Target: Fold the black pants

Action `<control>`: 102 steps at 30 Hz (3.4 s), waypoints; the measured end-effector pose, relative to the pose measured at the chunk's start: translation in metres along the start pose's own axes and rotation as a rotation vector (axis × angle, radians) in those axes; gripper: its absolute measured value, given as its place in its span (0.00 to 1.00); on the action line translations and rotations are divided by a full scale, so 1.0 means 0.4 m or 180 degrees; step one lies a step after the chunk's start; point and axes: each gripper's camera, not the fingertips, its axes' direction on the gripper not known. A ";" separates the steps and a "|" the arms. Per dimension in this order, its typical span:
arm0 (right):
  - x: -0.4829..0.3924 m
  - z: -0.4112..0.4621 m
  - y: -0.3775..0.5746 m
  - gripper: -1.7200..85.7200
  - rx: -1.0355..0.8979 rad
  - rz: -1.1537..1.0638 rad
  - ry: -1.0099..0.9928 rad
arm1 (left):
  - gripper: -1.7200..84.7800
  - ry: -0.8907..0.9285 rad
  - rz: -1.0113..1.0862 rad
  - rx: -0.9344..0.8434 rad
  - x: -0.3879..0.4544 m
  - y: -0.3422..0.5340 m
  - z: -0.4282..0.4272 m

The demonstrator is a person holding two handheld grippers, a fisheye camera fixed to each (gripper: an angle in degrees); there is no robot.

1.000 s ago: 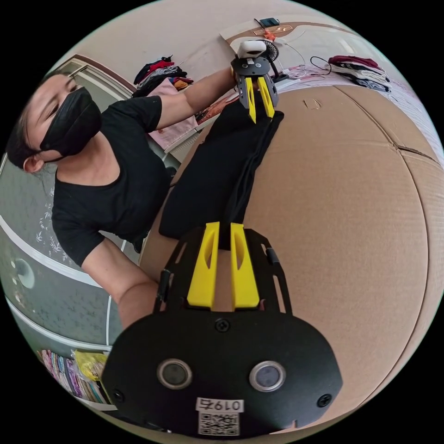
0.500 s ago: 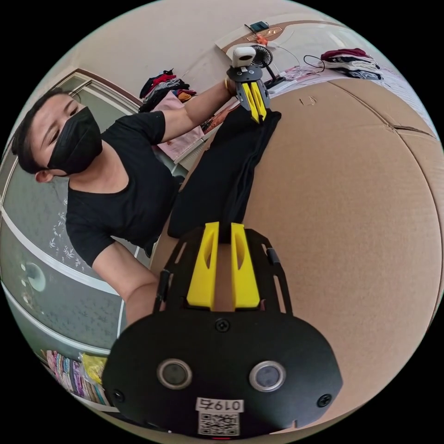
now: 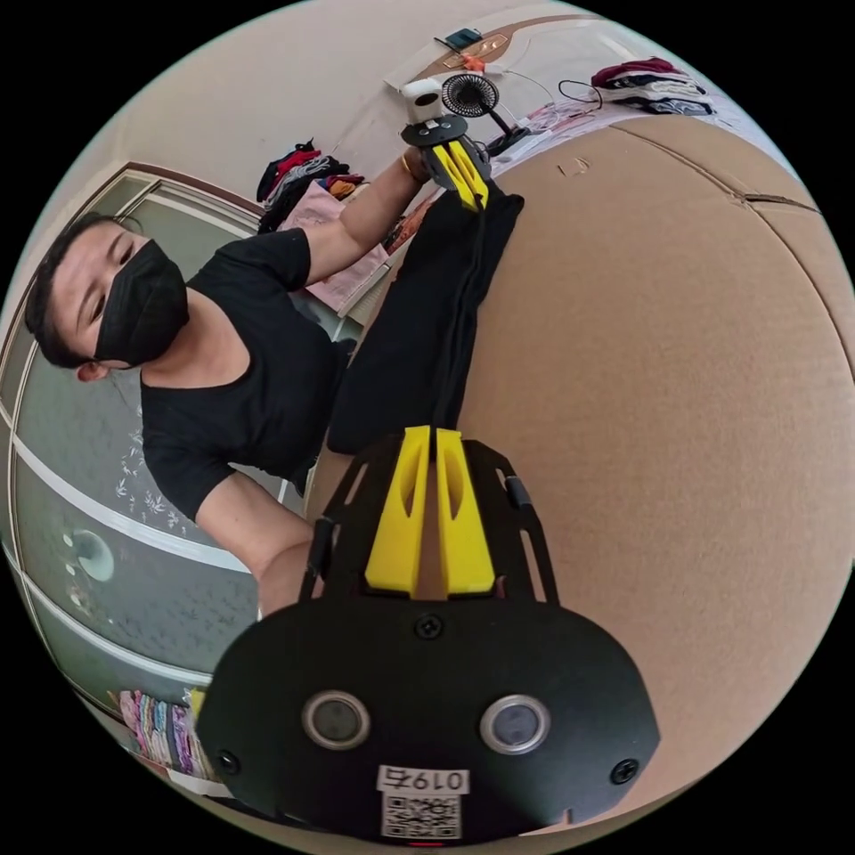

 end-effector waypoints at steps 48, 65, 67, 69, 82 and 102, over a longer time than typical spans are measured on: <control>-0.005 0.217 -0.289 0.06 -0.0032 -0.0242 0.0605 | 0.07 -0.0765 -0.0102 0.1215 0.577 0.098 0.137; 0.117 0.305 -0.434 0.02 0.0048 0.0086 0.0310 | 0.10 -0.1065 0.0175 0.0596 0.844 0.027 0.363; 0.113 0.312 -0.464 0.02 0.0025 0.0139 0.0334 | 0.10 -0.1105 0.0169 0.0574 0.871 0.029 0.372; 0.110 0.320 -0.497 0.02 -0.0011 0.0217 0.0360 | 0.10 -0.1126 0.0152 0.0567 0.902 0.035 0.383; 0.097 0.347 -0.647 0.08 0.0224 0.0286 -0.0061 | 0.08 -0.1281 0.0007 0.0821 1.076 0.095 0.354; -0.823 0.375 -1.189 0.01 0.1478 -0.0387 0.3230 | 0.05 -0.2716 -0.0895 0.0882 1.656 0.591 0.299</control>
